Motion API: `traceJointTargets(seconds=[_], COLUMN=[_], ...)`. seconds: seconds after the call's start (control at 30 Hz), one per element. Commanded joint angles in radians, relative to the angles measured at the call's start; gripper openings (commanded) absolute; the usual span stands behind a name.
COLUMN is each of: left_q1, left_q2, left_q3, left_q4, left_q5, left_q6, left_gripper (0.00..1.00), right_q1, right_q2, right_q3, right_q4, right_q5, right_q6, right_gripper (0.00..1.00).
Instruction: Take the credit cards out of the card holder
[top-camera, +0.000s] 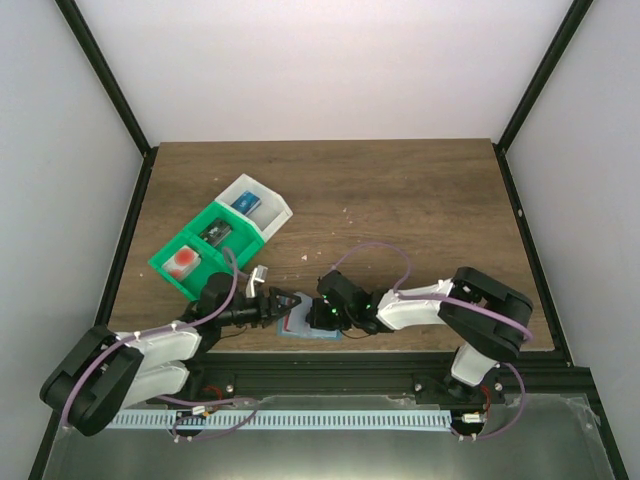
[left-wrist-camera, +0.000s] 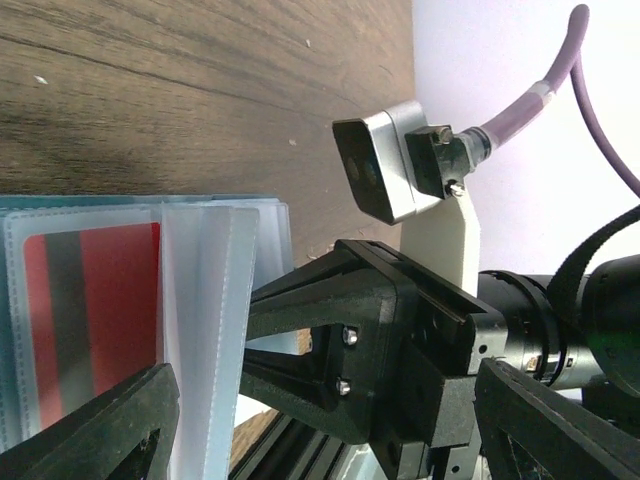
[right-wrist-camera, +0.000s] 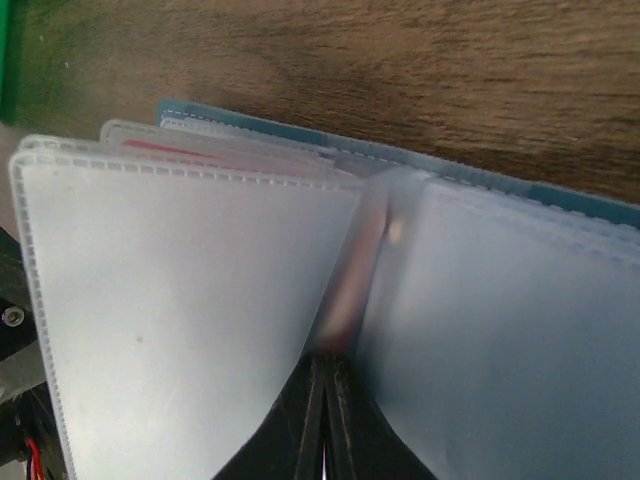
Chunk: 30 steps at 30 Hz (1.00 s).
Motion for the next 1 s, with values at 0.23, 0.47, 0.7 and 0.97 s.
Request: traceJointTargets(seconds=[0.23,0.47,0.7,0.97], left_q1=[-0.108,-0.114,-0.115,-0.117], left_q2=[0.049,0.046,0.048,-0.031], left_q3=[0.022,0.023,0.038,0.088], left_q4=[0.081,0.084,0.093,-0.117], left_q5=[-0.024,-0.044,-0.043,-0.117], left_q6=[-0.044,-0.049,-0.062,0.031], left_gripper=[0.83,0.83,0.83,0.82], right_q1=[0.01,0.009,0.01,0.01], right_q2=[-0.014,-0.048,-0.135,-0.151], right_q3=[-0.05,-0.087,-0.134,-0.159], right_q4=[0.091,0.129,0.151,0.172], right_q5=[-0.037,-0.033,0.009,0.004], right_q6=[-0.012,-0.013,-0.019,-0.02], right_gripper=[0.04,0.06,0.08,0.11])
